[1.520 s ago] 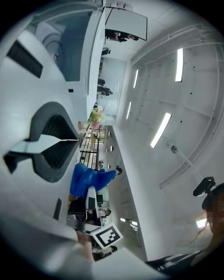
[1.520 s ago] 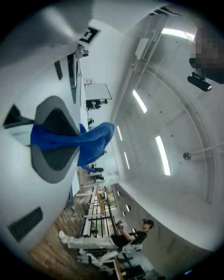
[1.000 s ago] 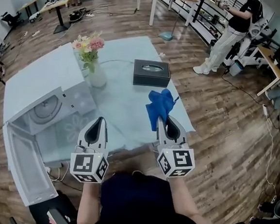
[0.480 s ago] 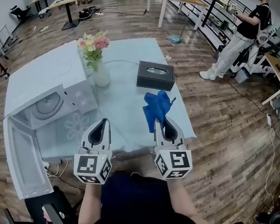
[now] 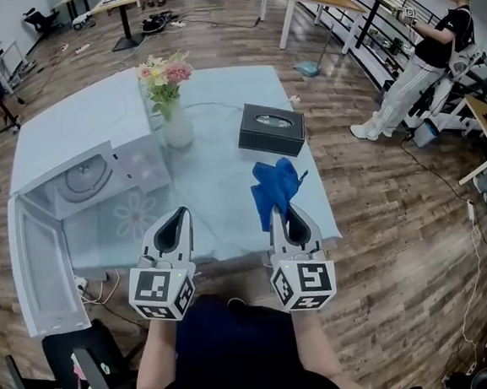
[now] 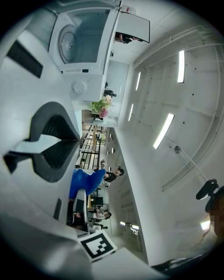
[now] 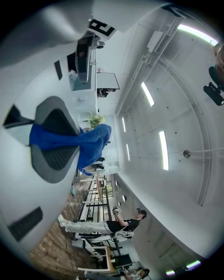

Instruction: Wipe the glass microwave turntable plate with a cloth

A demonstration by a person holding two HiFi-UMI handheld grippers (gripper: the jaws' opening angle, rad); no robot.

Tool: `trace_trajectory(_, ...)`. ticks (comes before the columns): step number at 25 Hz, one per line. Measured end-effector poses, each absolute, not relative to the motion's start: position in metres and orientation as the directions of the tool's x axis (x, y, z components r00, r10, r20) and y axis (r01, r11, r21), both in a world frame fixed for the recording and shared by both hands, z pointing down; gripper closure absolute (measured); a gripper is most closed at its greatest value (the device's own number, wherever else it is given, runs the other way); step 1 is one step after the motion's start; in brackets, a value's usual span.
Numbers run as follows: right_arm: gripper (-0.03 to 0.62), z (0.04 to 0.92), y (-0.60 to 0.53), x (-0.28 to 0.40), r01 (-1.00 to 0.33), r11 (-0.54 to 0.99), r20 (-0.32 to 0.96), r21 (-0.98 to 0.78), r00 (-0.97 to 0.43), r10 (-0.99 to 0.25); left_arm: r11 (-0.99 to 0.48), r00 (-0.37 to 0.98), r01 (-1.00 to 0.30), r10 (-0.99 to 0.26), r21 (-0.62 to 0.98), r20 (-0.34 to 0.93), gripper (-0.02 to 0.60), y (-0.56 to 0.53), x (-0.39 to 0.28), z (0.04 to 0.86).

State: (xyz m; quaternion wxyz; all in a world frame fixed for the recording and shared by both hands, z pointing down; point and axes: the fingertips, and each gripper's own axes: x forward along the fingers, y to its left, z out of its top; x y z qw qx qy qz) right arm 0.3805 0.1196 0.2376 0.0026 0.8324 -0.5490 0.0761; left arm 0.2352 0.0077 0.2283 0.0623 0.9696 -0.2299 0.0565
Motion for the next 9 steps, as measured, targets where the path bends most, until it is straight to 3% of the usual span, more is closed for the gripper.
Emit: trace_trajectory(9,0.546,0.241,0.130,0.373,-0.920,-0.381,0.132,-0.096,0.368,-0.921,-0.886,0.886,-0.455,-0.440,0.089,0.144,0.574,0.024,0.231,0.232)
